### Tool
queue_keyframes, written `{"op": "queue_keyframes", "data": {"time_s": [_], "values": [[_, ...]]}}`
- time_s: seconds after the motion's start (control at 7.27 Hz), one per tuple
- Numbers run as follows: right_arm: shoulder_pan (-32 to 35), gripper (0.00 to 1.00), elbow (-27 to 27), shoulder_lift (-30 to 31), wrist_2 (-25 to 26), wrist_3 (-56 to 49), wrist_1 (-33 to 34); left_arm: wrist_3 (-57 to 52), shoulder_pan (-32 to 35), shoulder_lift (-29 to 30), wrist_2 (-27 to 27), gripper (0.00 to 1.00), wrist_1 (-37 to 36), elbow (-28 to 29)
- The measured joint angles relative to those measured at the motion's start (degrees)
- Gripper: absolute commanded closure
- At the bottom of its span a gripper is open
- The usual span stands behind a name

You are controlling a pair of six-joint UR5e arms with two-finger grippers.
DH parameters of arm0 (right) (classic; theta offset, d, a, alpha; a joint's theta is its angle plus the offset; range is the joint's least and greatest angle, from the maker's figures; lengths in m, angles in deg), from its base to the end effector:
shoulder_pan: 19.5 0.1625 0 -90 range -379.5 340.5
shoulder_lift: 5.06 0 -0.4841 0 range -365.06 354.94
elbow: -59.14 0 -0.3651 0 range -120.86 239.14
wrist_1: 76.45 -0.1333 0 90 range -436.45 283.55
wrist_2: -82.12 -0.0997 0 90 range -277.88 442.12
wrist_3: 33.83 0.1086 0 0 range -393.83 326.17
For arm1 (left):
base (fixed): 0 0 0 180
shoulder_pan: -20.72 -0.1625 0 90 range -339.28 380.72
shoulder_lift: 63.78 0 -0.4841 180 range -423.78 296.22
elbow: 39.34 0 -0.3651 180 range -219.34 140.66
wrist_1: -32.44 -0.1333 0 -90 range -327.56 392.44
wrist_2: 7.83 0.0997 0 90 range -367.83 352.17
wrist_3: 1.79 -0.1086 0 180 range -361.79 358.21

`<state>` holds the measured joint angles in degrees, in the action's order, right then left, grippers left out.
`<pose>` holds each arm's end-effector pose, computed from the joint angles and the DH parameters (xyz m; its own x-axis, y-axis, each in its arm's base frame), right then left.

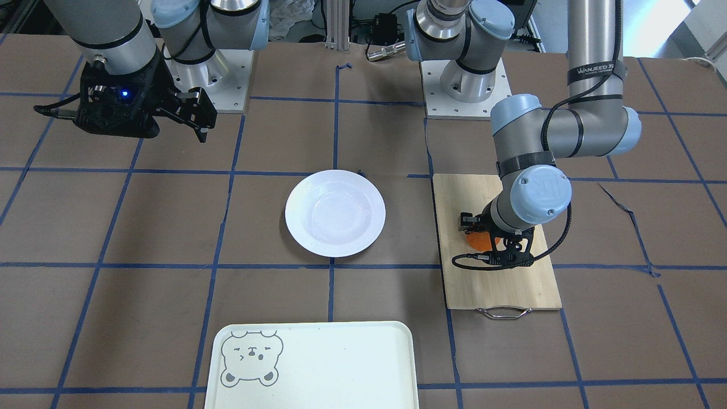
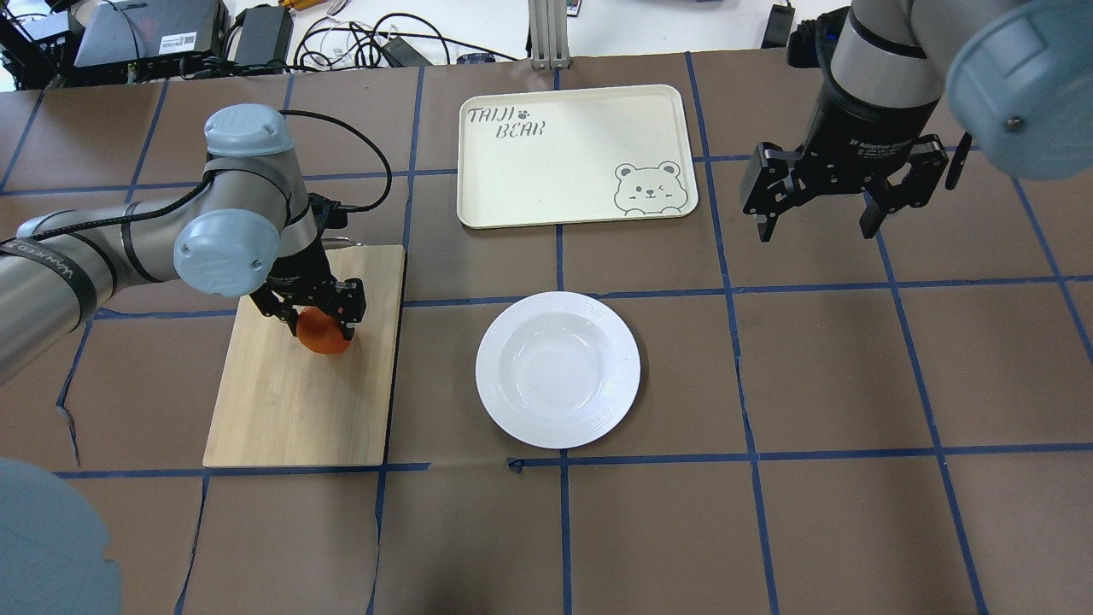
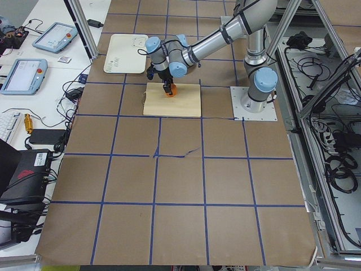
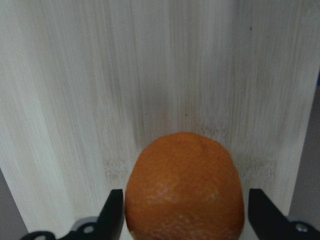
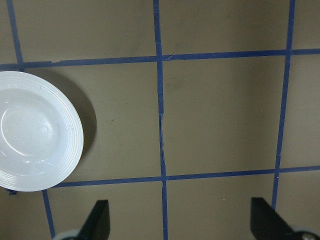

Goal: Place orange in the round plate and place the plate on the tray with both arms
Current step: 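Lower the left gripper onto the orange on the cutting board and grasp it, then carry the orange with the left gripper onto the white plate and release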

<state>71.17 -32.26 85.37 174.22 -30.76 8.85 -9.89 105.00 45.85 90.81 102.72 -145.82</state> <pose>0.1346 -0.4484 0.5226 -0.9984 0.0380 0.0417 0.0419 0.9944 0.0967 -0.0643 -0.5320 0.2722 -0.9916 0.0787 -0.1029 0.0445 0.9530 0.2997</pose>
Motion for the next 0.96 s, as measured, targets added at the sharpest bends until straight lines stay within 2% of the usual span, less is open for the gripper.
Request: {"op": "queue_keyframes", "data": {"time_s": [0.14, 0.41, 0.69, 0.96], "values": [[0.01, 0.00, 0.01, -0.03, -0.04, 0.00, 0.11, 0.12, 0.29, -0.59, -0.53, 1.00, -0.02, 0.13], [-0.08, 0.00, 0.12, -0.23, -0.68, 0.01, 0.30, 1.91, 2.68, -2.69, -7.94, 0.99, 2.64, 0.45], [-0.21, 0.00, 0.09, -0.31, -0.38, 0.01, 0.35, 7.23, 10.23, -3.59, -15.80, 0.99, 4.80, 0.69], [-0.25, 0.00, 0.08, -0.33, -0.12, 0.01, 0.28, 20.10, 20.56, -2.16, -19.88, 0.99, 3.33, 2.12]]}}
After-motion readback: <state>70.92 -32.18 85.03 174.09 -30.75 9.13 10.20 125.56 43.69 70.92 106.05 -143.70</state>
